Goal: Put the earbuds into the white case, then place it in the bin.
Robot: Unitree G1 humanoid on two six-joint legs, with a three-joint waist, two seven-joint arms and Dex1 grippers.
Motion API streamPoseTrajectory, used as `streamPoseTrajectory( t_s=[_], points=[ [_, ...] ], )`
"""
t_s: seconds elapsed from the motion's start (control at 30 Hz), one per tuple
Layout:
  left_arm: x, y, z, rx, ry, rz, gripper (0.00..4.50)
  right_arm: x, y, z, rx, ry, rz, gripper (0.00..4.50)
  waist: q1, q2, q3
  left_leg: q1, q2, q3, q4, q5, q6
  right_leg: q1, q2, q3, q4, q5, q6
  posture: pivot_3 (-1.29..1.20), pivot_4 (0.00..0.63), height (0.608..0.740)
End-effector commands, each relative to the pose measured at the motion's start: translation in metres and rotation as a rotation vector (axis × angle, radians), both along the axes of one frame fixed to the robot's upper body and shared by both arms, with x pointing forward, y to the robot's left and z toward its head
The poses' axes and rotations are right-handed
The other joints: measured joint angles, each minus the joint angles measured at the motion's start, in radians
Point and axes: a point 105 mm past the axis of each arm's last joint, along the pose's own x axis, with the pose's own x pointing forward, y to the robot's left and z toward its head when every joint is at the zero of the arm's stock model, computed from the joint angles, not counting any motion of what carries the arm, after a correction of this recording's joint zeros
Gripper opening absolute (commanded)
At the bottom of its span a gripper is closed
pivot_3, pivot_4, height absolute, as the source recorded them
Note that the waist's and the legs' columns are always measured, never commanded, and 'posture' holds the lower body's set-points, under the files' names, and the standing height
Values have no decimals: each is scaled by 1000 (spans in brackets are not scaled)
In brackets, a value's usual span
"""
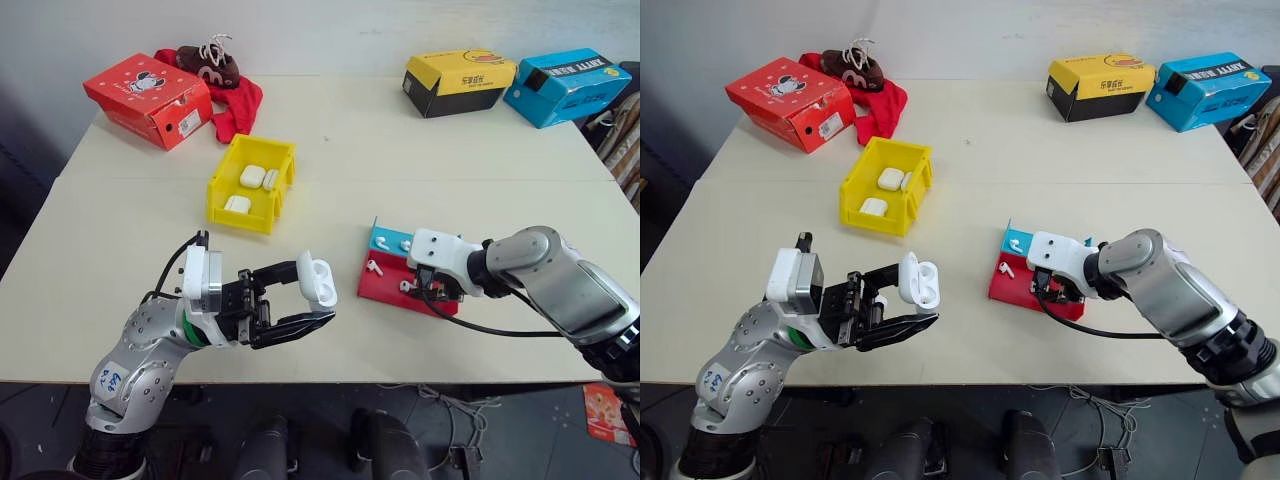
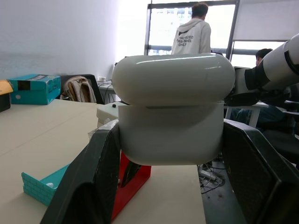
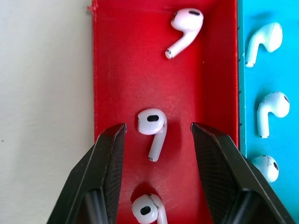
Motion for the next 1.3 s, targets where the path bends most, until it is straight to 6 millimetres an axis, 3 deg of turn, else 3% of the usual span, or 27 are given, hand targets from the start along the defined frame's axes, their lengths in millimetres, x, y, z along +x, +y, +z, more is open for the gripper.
streamPoseTrajectory(
  t_s=[0.03,0.37,0.83,1.07,1.3],
  points=[
    [-7,1,7,3,-60,7,2781,2,3,3,-9,-20,8,2222,-1,0,0,0,0,0,0,0,0,0,0,0,0,0,0,0,150,740],
    [-6,5,4,12,-53,18,2781,6,-3,-11,-49,-17,6,2222,-1,0,0,0,0,0,0,0,0,0,0,0,0,0,0,0,150,740],
    [-6,8,1,21,-50,29,2781,3,2,-15,-6,25,-5,2222,-1,-1,0,1,0,0,0,-1,0,0,0,0,0,0,0,0,150,740],
    [-5,10,0,29,-48,36,2781,1,2,-21,-8,41,-3,431,-1,-2,-1,2,1,0,0,-1,0,1,0,1,0,0,0,0,150,740],
    [-5,12,-1,39,-49,39,2781,2,2,-21,-7,35,-3,432,-1,-3,-2,2,1,0,0,-2,-1,1,0,1,0,0,0,0,150,740]
  ],
)
